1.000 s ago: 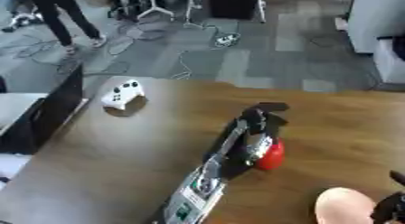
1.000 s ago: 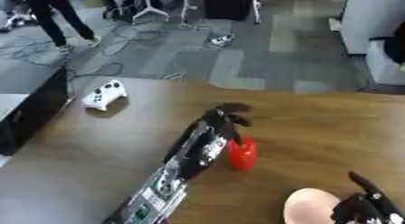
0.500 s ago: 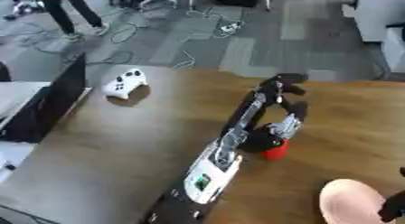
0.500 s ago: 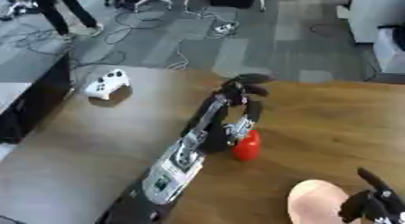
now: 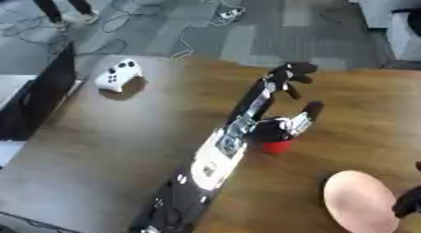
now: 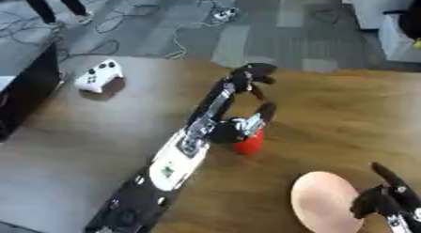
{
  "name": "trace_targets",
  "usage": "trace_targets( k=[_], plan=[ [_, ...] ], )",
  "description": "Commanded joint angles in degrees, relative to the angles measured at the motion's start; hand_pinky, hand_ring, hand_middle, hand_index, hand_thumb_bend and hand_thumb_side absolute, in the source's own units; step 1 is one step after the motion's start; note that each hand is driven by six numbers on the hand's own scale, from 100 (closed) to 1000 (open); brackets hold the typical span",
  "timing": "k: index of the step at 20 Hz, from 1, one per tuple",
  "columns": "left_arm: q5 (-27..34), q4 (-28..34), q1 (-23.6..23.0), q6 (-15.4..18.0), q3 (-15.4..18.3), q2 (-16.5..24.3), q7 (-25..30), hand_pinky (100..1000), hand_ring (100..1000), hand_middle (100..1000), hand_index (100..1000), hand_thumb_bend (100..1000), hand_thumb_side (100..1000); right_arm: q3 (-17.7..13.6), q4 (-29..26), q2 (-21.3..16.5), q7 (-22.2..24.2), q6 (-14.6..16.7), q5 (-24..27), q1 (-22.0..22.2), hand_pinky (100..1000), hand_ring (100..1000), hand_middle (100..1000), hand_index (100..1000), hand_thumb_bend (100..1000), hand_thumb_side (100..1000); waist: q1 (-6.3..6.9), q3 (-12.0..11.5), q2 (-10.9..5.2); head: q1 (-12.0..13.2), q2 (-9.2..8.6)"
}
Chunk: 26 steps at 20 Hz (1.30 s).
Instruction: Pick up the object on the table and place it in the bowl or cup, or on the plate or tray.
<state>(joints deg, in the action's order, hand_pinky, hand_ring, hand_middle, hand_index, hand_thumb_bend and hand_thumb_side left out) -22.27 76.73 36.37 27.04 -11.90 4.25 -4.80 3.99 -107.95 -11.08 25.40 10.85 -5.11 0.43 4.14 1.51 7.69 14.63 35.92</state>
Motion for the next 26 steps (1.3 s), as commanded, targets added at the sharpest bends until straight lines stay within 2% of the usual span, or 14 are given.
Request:
trace_targets(
  k=[1,6,11,16,18,20,26],
  plan=[
    [-3.03,0.07,1.44,-0.37,0.66,1.67,0.28,521,738,784,852,275,634,0.00,-1.49,-0.23,0.08,0.13,-0.07,-0.04,534,562,558,1000,100,812,-0.31,0.08,-0.54,0.35,0.23],
    [-8.42,-0.95,2.21,0.06,0.34,4.00,-0.65,483,701,746,815,316,572,-0.01,-1.56,-0.15,0.25,0.05,-0.18,-0.08,534,562,558,1000,100,817,-0.25,0.25,-0.46,0.16,0.21],
    [-11.21,-2.46,2.38,2.27,-0.51,5.48,-2.18,495,707,743,812,324,573,0.01,-1.57,-0.02,0.36,0.08,-0.37,-0.09,534,562,558,1000,100,818,-0.31,0.35,-0.31,0.11,0.01],
    [-15.70,-4.80,3.11,3.14,-1.24,7.12,-1.02,544,734,759,821,315,606,0.04,-1.55,0.03,0.46,0.12,-0.45,-0.07,534,562,557,1000,100,820,-0.31,0.38,-0.30,0.14,-0.05],
    [-17.14,-5.78,3.19,3.54,-1.42,7.40,-0.69,543,733,758,819,316,599,0.05,-1.52,0.05,0.49,0.11,-0.46,-0.09,534,562,557,1000,100,822,-0.28,0.39,-0.29,-0.06,-0.09],
    [-18.13,-6.76,2.85,3.99,-1.62,7.58,-0.62,541,732,757,818,292,635,0.03,-1.51,0.09,0.51,0.09,-0.47,-0.15,534,562,557,1000,100,822,-0.26,0.45,-0.23,-0.27,-0.30],
    [-19.76,-8.85,1.87,5.02,-1.99,7.76,-0.96,541,733,757,818,265,667,0.02,-1.50,0.16,0.59,0.05,-0.56,-0.31,534,562,557,1000,100,823,-0.17,0.50,-0.04,-0.31,-0.62]
  ],
)
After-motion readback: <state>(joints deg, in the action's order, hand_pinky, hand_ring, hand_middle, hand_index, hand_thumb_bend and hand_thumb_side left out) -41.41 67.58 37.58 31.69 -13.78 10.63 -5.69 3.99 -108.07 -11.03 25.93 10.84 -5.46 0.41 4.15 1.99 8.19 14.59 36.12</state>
